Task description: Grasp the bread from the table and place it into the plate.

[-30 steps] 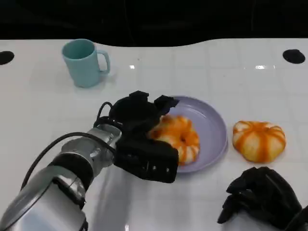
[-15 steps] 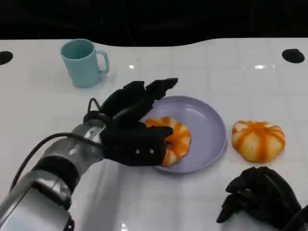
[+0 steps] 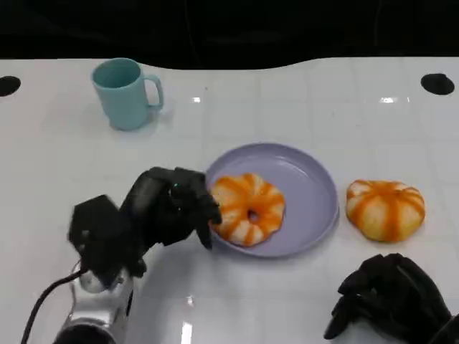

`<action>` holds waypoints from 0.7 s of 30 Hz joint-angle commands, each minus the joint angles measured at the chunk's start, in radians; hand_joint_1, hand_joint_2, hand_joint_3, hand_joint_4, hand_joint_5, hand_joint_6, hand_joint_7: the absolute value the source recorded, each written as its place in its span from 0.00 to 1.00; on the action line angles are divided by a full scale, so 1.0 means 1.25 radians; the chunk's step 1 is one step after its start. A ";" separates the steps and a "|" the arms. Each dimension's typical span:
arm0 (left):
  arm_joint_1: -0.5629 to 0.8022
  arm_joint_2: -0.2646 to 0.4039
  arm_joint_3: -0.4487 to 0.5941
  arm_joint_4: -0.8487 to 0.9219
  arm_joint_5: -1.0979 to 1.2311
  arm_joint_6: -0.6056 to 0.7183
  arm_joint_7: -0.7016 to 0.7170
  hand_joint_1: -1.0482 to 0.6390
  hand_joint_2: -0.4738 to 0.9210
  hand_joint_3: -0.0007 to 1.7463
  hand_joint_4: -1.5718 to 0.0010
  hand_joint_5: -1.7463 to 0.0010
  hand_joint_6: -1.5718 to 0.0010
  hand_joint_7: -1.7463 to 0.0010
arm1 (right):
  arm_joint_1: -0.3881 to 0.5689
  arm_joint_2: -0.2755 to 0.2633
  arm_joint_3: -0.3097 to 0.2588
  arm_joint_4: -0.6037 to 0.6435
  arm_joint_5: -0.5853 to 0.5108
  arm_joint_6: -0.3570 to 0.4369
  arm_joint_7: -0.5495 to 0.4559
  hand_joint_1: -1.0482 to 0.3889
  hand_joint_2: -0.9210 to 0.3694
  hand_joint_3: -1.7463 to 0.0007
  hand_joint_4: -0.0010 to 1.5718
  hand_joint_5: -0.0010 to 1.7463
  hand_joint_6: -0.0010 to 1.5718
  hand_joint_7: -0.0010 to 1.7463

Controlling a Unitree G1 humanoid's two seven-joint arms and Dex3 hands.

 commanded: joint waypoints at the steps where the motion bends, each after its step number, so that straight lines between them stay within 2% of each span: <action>1: 0.092 0.017 0.025 -0.108 -0.076 0.119 -0.127 0.00 0.97 0.01 0.00 0.47 0.00 0.58 | 0.035 -0.004 0.004 -0.003 -0.003 0.034 -0.004 0.28 0.15 1.00 1.00 0.16 1.00 0.01; 4: 0.166 0.016 0.022 -0.206 -0.107 0.217 -0.169 0.00 0.93 0.00 0.00 0.50 0.00 0.60 | 0.042 -0.003 0.005 -0.016 -0.005 0.038 -0.011 0.28 0.14 1.00 1.00 0.16 1.00 0.01; 8: 0.247 0.012 0.012 -0.305 -0.122 0.288 -0.201 0.00 0.88 0.00 0.00 0.52 0.00 0.63 | 0.052 -0.005 0.010 -0.043 -0.009 0.061 -0.031 0.26 0.15 1.00 1.00 0.18 1.00 0.03; 13: 0.337 -0.003 -0.003 -0.406 -0.146 0.416 -0.198 0.00 0.81 0.00 0.00 0.54 0.00 0.65 | 0.060 -0.007 0.016 -0.064 -0.011 0.064 -0.040 0.27 0.15 1.00 1.00 0.18 1.00 0.03; 17: 0.372 -0.007 -0.021 -0.456 -0.136 0.476 -0.187 0.00 0.78 0.00 0.00 0.54 0.00 0.65 | 0.057 -0.008 0.015 -0.060 -0.004 0.069 -0.035 0.27 0.15 1.00 1.00 0.17 1.00 0.03; 21: 0.383 -0.012 -0.031 -0.459 -0.133 0.489 -0.190 0.00 0.78 0.00 0.00 0.56 0.00 0.66 | 0.051 -0.012 0.015 -0.054 -0.010 0.065 -0.042 0.26 0.15 1.00 1.00 0.17 1.00 0.03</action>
